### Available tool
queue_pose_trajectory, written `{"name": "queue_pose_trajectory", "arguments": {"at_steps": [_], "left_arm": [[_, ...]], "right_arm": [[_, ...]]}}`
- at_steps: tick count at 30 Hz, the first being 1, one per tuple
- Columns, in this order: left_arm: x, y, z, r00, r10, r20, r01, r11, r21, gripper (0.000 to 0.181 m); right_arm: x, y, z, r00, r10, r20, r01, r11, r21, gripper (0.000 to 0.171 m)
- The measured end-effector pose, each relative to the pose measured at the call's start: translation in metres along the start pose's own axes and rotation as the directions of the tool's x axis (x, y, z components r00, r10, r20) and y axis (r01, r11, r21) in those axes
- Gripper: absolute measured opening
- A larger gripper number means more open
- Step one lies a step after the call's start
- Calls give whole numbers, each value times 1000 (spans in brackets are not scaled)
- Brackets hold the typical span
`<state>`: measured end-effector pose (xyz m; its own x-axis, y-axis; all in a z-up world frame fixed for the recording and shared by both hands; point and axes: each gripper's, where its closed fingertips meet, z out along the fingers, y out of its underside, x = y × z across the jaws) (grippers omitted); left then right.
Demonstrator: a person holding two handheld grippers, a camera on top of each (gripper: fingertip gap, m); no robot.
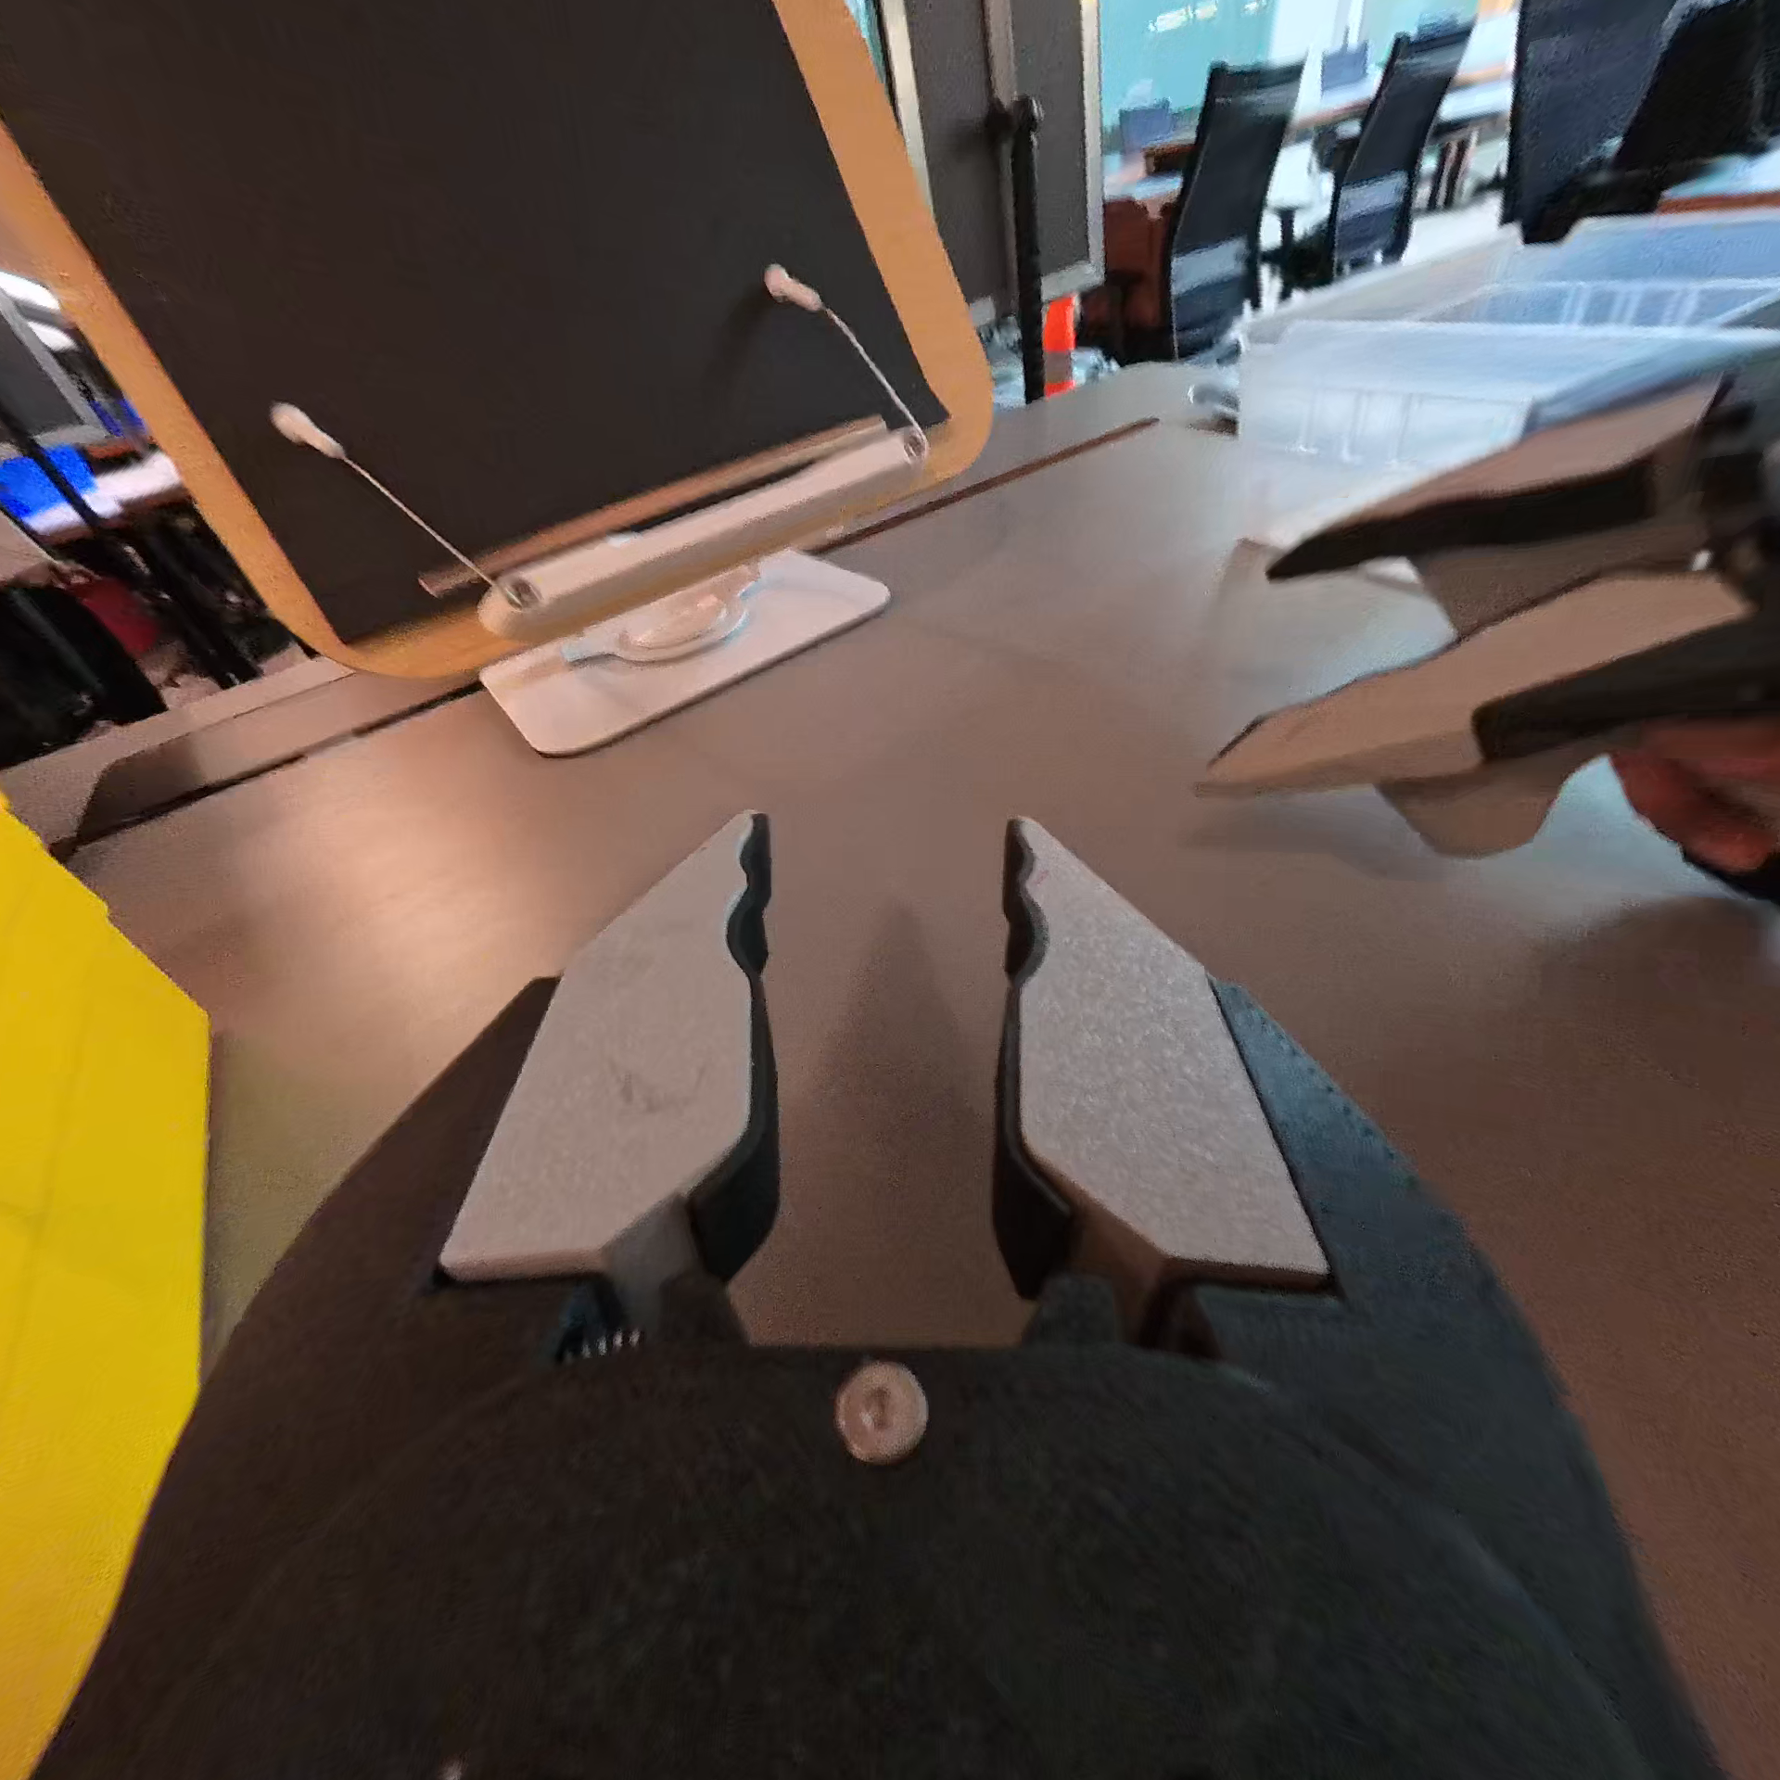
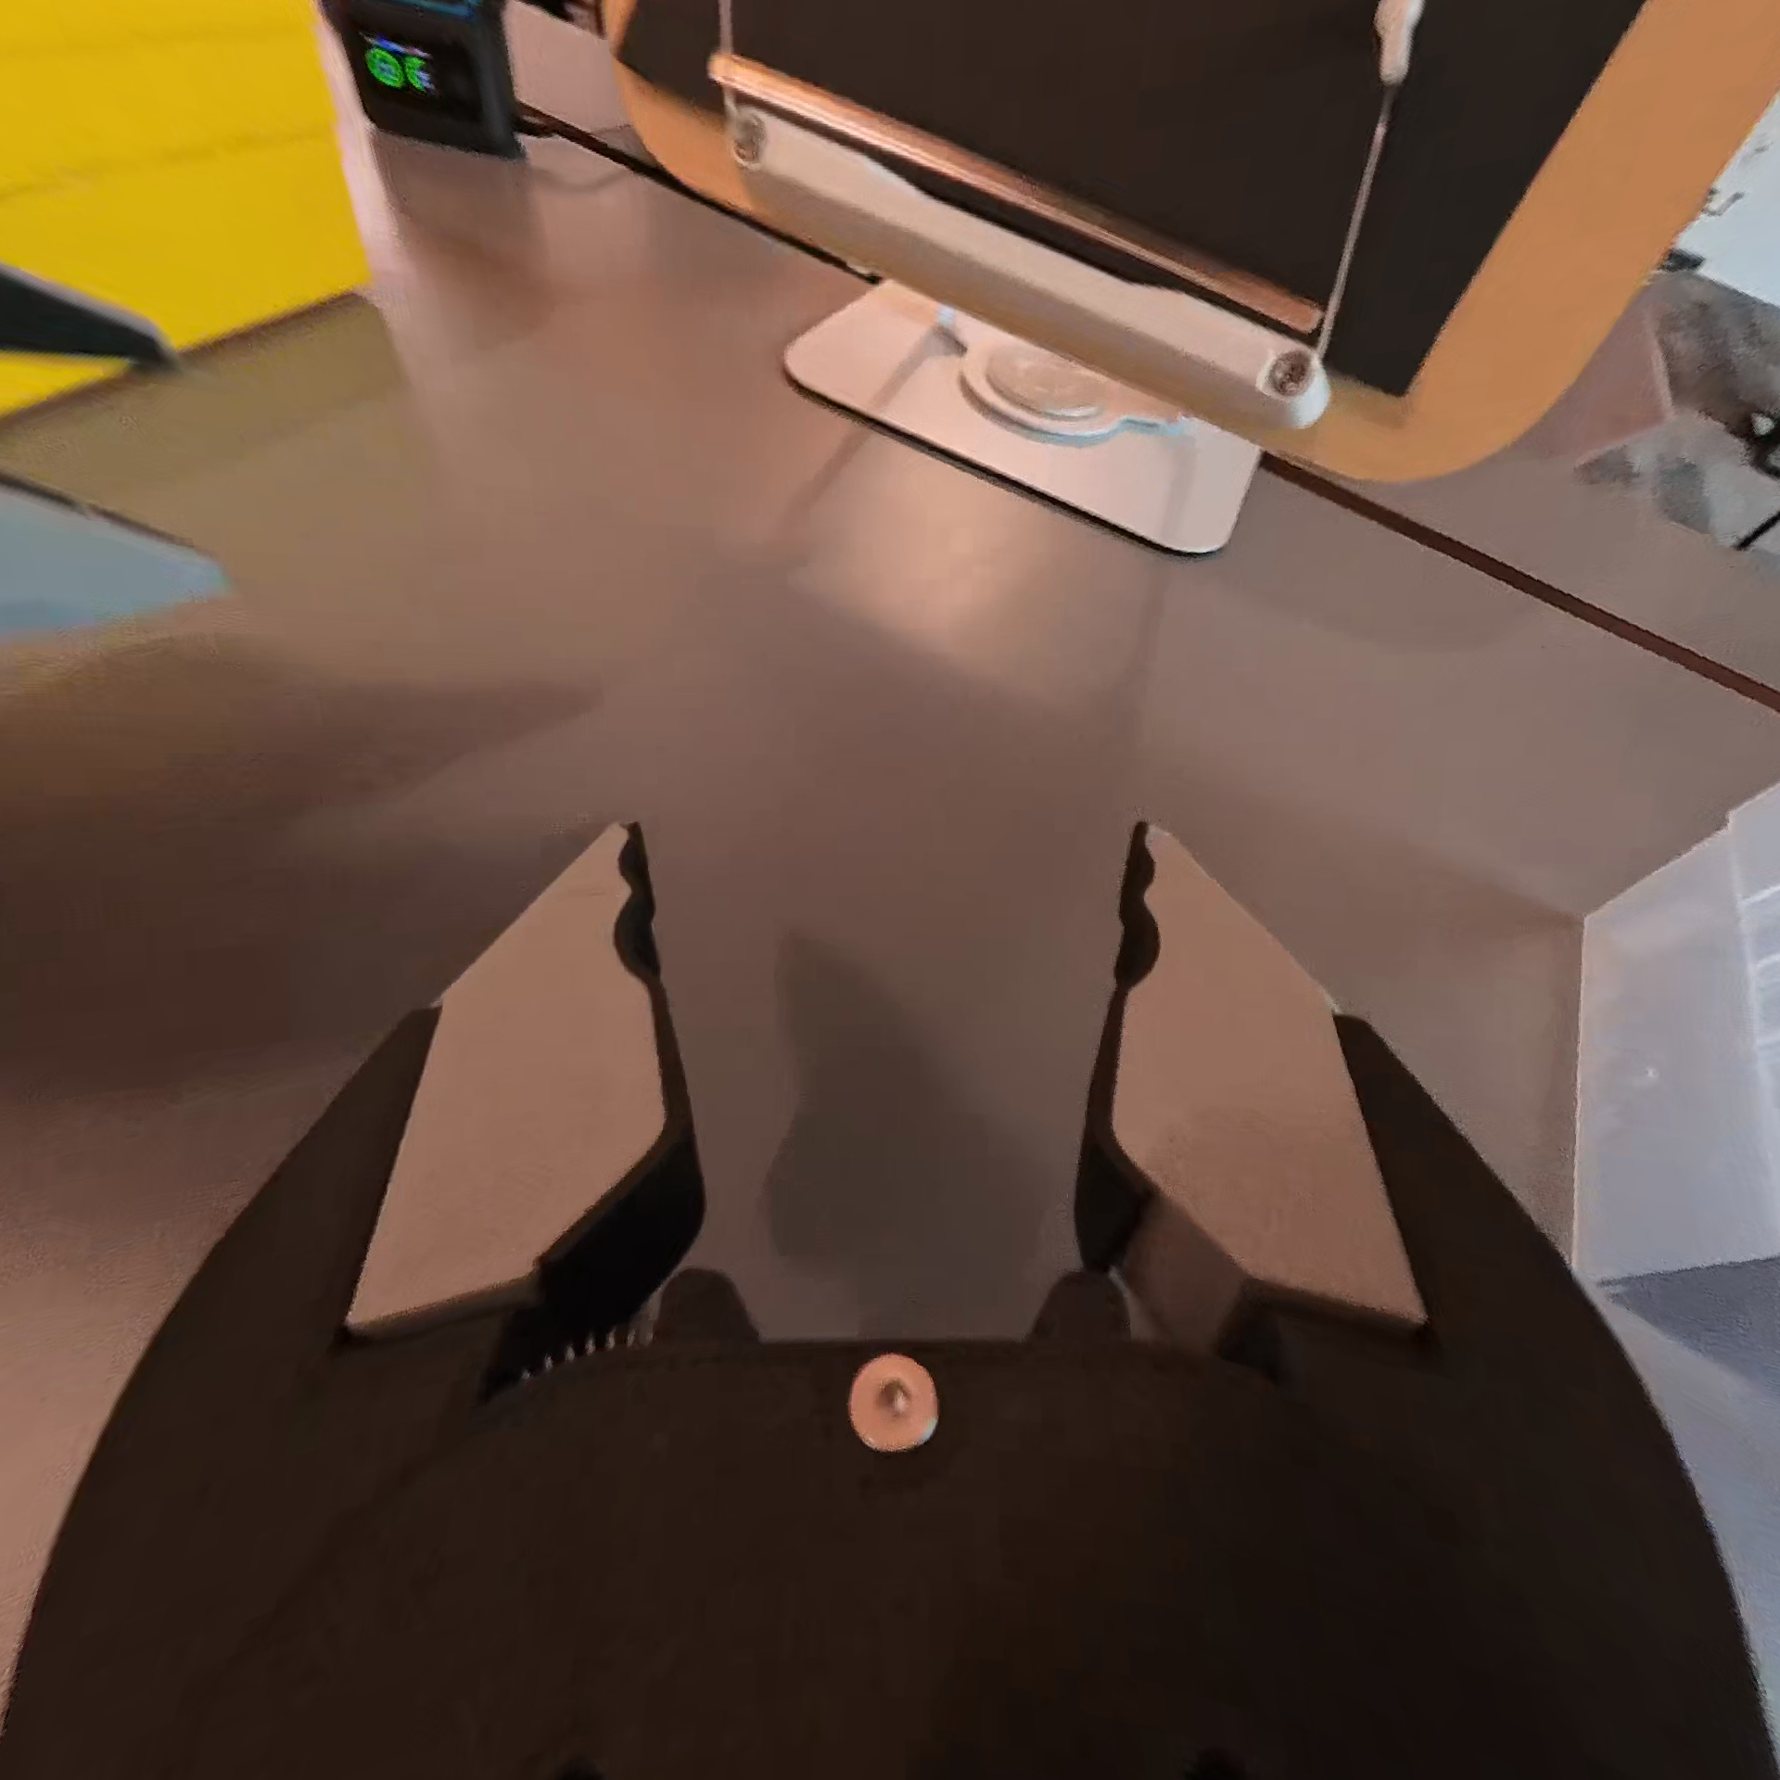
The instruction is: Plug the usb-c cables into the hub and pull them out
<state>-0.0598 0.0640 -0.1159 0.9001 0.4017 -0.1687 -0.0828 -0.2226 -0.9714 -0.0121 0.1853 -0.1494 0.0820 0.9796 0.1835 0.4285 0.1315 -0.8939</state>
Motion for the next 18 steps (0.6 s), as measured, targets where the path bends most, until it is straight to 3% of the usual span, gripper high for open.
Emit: {"name": "queue_pose_trajectory", "arguments": {"at_steps": [8, 14, 18], "left_arm": [[-33, -24, -15, 993, -16, 113, -13, 968, 251, 27], [-21, -27, -18, 989, 31, 144, -68, 965, 254, 26], [-9, -19, -10, 999, -9, 31, 3, 983, 183, 26]], "right_arm": [[2, -2, 2, 997, 66, 42, -68, 997, 33, 86], [2, -4, 0, 998, 50, 25, -51, 997, 55, 91], [2, -1, 3, 998, 52, 34, -53, 998, 29, 103]]}}
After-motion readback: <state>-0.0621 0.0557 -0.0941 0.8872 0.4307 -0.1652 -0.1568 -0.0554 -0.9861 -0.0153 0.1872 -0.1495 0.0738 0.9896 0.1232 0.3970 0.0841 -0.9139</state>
